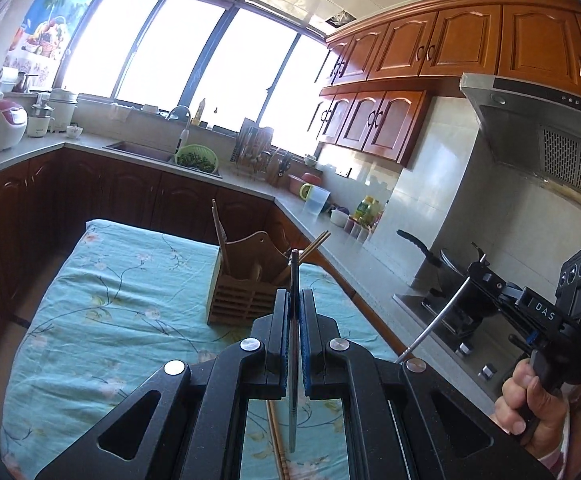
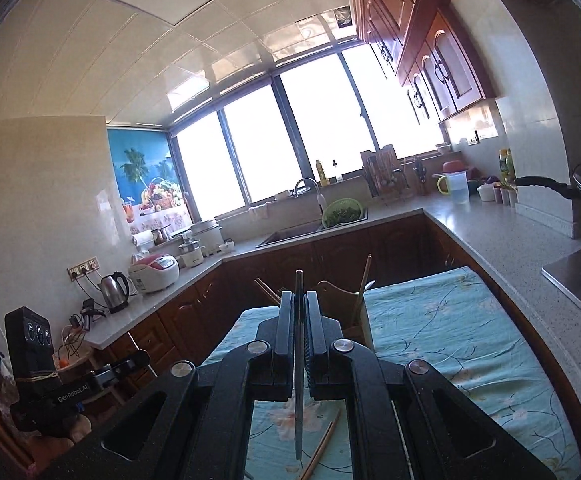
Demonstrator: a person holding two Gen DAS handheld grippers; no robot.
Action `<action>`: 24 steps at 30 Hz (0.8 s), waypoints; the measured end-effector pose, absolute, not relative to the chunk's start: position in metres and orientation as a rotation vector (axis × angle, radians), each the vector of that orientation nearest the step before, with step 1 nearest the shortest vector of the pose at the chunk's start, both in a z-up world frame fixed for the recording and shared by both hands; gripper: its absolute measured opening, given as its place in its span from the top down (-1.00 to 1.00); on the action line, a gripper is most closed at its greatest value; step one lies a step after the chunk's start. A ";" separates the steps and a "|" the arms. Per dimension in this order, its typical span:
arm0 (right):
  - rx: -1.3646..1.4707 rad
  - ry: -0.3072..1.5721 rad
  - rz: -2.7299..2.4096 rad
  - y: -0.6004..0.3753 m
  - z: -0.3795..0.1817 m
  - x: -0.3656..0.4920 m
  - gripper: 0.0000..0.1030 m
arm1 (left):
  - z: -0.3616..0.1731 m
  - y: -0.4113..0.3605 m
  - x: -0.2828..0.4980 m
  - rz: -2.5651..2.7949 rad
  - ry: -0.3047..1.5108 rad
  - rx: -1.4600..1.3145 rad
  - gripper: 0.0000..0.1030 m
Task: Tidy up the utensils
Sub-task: 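Lift the held metal chopsticks with both tools toward the holder, then insert the metal chopsticks into the holder with both tools and open them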
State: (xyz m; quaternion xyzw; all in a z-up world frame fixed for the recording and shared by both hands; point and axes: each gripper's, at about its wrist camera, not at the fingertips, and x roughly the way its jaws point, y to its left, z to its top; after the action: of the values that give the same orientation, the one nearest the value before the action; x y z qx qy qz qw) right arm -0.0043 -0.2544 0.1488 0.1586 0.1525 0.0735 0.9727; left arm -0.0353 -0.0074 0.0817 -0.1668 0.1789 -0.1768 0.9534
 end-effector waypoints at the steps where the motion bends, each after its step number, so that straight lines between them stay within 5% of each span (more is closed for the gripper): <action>1: 0.323 0.308 0.149 -0.255 0.149 -0.002 0.92 | 0.082 -0.006 -0.033 -0.357 0.358 -0.344 0.95; 24: 0.364 0.300 0.165 -0.280 0.138 0.058 0.92 | 0.067 -0.012 0.064 -0.339 0.377 -0.366 0.95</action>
State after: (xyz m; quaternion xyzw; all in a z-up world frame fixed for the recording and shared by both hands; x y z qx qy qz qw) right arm 0.0580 -0.2799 0.1380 0.1802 0.1486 0.0814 0.9689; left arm 0.0638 -0.0121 0.0673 -0.1802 0.1856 -0.1669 0.9514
